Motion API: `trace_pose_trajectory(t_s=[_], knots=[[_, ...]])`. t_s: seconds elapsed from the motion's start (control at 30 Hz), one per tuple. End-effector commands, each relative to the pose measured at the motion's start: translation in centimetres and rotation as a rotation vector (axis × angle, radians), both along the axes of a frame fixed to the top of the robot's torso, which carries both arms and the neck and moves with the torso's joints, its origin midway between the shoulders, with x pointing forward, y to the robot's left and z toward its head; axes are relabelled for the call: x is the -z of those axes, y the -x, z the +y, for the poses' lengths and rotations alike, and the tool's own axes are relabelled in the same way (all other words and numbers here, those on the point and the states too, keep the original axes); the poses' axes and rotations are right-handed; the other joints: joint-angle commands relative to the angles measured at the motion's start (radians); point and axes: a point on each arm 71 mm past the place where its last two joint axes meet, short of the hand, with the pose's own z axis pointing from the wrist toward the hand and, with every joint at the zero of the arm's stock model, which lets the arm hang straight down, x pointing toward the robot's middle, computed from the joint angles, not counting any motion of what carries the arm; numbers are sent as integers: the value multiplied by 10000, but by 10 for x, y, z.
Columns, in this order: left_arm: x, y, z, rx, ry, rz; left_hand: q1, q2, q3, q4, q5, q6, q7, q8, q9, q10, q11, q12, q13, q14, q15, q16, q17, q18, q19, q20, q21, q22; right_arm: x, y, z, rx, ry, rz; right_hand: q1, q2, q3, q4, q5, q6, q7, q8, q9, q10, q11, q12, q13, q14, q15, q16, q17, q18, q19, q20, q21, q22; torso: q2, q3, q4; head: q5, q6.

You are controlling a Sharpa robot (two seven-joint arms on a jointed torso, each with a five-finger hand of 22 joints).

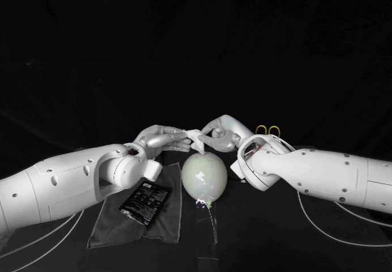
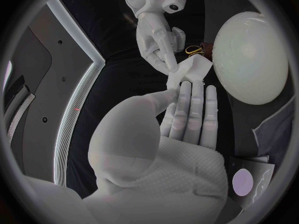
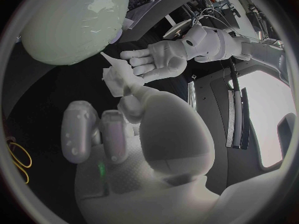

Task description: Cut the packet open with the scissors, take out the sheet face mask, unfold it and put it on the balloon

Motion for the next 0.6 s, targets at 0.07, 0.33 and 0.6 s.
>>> trace_pose_trajectory(t_s=[0.07,0.33,0.6], knots=[[-1,-1,3,-175,72,-75,-68,60,-11,76,69,78,35,129,590,51,13,42,9,60,-33,69,20,79,10,53,-24,-12,-2,-1,-3,91,9,-201,-13,108,165,-134,49,61,5,60,191,116,-42,35,-2,804,-89,69,1816,37,155,10,56,1996,1,1,2,-5,0],[-1,-2,3,-191,68,-83,-88,93,-20,100,69,94,23,144,601,78,4,49,11,67,-38,84,30,84,17,61,-30,-19,-2,-1,-5,119,9,-209,-13,108,165,-134,49,61,5,60,191,116,-42,35,-2,804,-89,69,1816,37,155,10,56,1996,0,2,0,-8,9],[-1,-1,3,-143,88,-74,-96,97,-28,106,68,98,20,149,604,86,2,51,12,70,-39,90,34,84,18,64,-34,-22,-1,-1,-4,93,26,-181,-13,108,165,-134,49,61,5,60,191,116,-42,35,-2,804,-89,69,1816,37,155,10,56,1996,0,-1,4,-13,6]])
